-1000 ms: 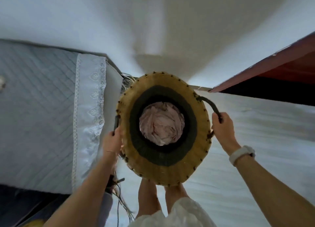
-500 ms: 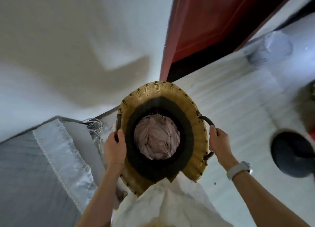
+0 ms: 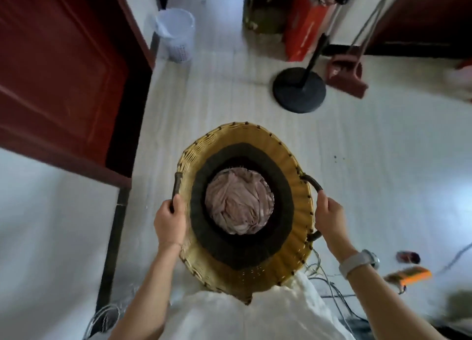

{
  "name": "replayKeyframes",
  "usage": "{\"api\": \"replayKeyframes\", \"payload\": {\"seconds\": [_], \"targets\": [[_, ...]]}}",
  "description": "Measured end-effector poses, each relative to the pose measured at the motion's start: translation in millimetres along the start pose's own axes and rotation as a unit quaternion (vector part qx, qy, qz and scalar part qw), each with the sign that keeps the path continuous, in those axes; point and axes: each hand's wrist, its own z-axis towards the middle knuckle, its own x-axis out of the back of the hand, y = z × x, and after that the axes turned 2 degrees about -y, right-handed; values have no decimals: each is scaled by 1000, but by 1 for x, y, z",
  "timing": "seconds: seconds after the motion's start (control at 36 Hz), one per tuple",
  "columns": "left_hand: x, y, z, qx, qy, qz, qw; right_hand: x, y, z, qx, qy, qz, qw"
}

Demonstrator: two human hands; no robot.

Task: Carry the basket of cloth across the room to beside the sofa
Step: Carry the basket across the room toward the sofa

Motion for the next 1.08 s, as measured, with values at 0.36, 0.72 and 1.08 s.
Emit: {"api": "replayKeyframes", "payload": {"seconds": [0.36, 0.72, 1.08], "targets": [[-253, 213, -103, -220, -243, 136, 935, 218, 154, 43, -195, 248, 215, 924], [-439, 342, -198, -256, -341, 114, 897, 393, 192, 111, -153, 422, 296, 843], [-717, 520, -278, -324, -451, 120, 823, 609, 233, 255, -209, 542, 301, 756]]}}
